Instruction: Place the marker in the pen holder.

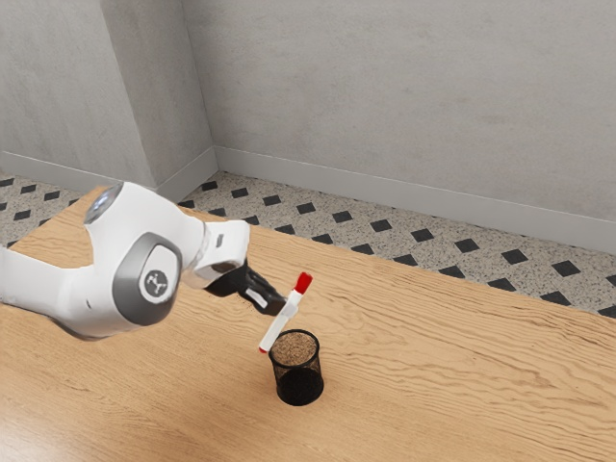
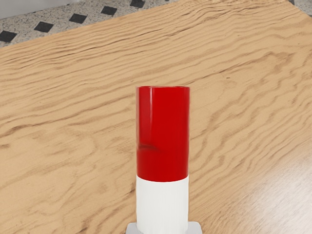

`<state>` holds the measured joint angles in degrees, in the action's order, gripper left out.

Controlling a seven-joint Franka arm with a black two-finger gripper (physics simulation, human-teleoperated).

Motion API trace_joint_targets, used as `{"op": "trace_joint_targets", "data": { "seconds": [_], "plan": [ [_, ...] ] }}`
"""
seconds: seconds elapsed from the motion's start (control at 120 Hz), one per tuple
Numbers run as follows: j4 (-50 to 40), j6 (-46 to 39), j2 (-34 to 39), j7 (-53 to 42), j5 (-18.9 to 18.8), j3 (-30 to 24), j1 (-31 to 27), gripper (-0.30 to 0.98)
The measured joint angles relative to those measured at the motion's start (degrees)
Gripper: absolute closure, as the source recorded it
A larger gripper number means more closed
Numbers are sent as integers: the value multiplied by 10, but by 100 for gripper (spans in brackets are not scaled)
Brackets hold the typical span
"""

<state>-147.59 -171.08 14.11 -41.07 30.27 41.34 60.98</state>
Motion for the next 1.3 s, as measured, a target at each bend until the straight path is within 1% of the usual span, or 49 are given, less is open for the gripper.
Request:
{"op": "trace_joint_targets", "data": {
  "seconds": [0.117,0.25,0.467,0.767,0.8,0.958,1.025,1.1,1.133,1.15,1.167,1.192,1.217,1.242,1.267,1.3],
  "plan": [
    [19,-3,-11,-17,6,0,9,75],
    [32,-4,-50,-32,22,0,18,75],
    [60,-6,-88,-51,38,-5,28,74],
    [59,-9,-92,-69,53,-7,27,74],
    [59,-9,-92,-71,53,-7,27,69],
    [60,-5,-87,-77,51,-7,29,36],
    [61,-4,-79,-81,51,-7,30,26],
    [67,0,-59,-85,49,-10,28,18],
    [96,29,-47,-82,32,-30,-10,16],
    [130,57,-44,-75,2,-52,-46,15],
    [176,94,-41,-65,-38,-77,-84,13],
    [268,173,-40,-43,-103,-117,-136,12],
    [346,250,-38,-21,-156,-152,-186,11],
    [409,322,-37,0,-196,-190,-253,9],
    [464,391,-38,19,-229,-231,-322,8],
    [516,472,-38,43,-264,-268,-388,7]
  ]
}}
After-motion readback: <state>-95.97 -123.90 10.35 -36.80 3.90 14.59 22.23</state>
